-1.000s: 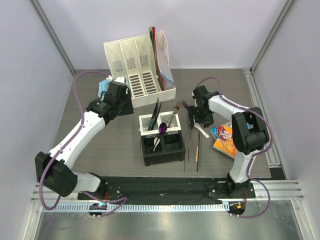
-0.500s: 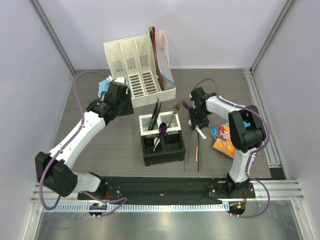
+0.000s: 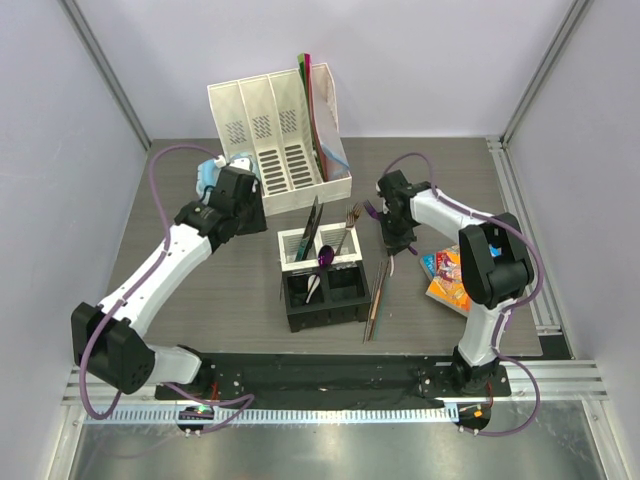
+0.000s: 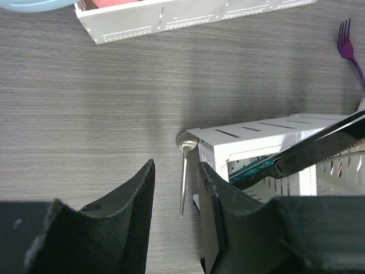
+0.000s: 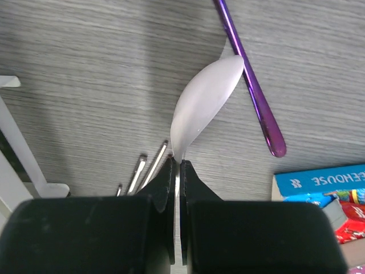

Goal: Sort the eating utensils into containers
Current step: Pick up the spoon from the center of the board.

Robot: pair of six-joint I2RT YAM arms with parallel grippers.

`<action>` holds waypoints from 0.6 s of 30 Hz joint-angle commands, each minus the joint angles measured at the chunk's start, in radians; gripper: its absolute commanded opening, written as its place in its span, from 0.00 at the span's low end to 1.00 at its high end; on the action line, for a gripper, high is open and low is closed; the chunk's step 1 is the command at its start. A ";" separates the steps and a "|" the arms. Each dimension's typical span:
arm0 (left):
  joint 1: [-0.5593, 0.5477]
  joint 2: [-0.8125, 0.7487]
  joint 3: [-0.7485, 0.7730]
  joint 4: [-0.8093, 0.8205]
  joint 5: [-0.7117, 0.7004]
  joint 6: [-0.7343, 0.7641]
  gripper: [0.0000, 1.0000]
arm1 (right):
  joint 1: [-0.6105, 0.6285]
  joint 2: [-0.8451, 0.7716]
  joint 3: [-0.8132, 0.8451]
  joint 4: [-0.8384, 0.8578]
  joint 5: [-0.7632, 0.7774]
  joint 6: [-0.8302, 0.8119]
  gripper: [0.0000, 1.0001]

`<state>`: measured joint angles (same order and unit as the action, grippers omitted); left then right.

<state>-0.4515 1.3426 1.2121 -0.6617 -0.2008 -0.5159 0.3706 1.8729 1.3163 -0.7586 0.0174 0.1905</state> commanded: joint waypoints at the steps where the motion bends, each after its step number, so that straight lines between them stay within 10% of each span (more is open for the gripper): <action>1: 0.000 -0.036 -0.017 0.034 -0.009 0.007 0.36 | 0.008 -0.035 0.029 -0.033 0.046 0.004 0.01; 18: 0.001 -0.054 -0.062 0.036 -0.071 0.007 0.36 | 0.016 -0.294 0.034 -0.077 0.004 0.064 0.01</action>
<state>-0.4515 1.3293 1.1675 -0.6449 -0.2253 -0.5159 0.3790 1.7153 1.3315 -0.8288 0.0406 0.2241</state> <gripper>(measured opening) 0.365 0.032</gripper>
